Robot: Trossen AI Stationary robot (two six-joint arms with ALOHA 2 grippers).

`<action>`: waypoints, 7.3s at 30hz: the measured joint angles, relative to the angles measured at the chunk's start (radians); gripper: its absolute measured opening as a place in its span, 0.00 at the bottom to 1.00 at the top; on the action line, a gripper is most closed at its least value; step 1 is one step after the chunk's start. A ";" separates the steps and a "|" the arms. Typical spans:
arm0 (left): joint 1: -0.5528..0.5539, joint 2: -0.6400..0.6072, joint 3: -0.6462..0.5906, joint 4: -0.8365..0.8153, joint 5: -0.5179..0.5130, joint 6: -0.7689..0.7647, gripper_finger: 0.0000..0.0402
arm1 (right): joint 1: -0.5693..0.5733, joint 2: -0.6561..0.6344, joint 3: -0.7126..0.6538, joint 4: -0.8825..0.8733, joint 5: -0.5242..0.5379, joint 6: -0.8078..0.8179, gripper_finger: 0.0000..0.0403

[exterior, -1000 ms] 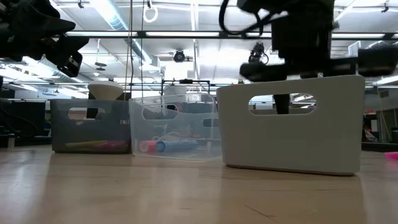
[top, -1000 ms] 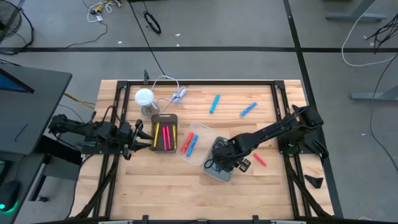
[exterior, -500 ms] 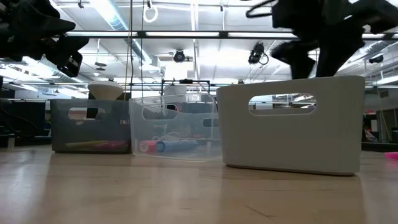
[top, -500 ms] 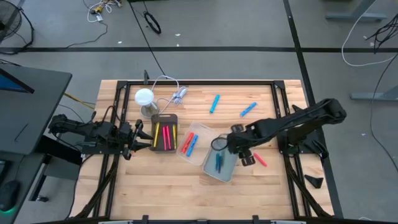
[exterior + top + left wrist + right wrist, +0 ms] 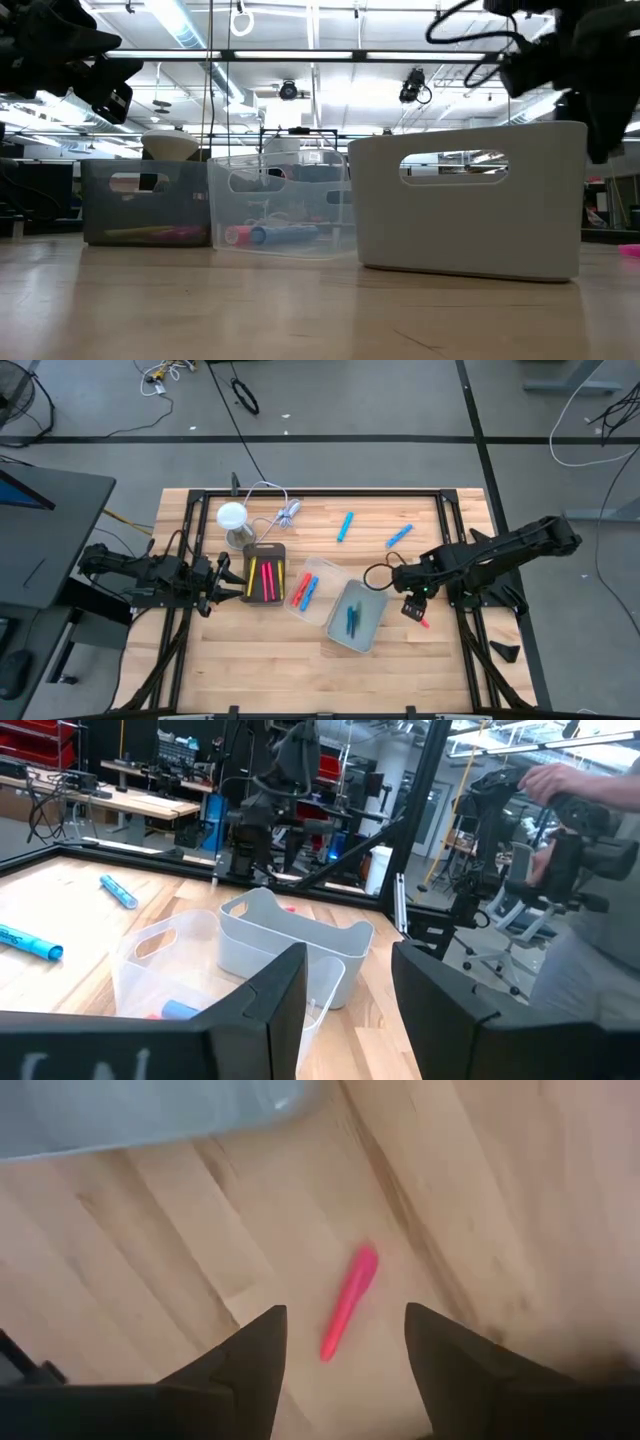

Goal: Pick & Place Markers
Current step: Put the pink pen into the gray bin, then put the right blue highlighter into the transparent bin

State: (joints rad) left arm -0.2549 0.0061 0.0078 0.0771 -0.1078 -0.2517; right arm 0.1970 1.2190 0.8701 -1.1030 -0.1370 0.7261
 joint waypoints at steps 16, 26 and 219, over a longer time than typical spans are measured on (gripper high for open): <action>0.000 0.000 0.000 0.000 0.000 0.000 0.38 | 0.027 -0.025 -0.110 -0.024 -0.009 0.257 0.51; 0.000 0.000 0.000 0.000 0.000 0.000 0.38 | 0.123 0.035 -0.200 0.152 0.003 0.387 0.51; 0.000 0.000 0.000 0.001 0.000 0.000 0.38 | -0.192 0.315 0.421 -0.074 0.097 -1.313 0.39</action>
State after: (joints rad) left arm -0.2550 0.0063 0.0080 0.0776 -0.1080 -0.2516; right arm 0.0052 1.5345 1.2907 -1.1772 -0.0405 -0.5869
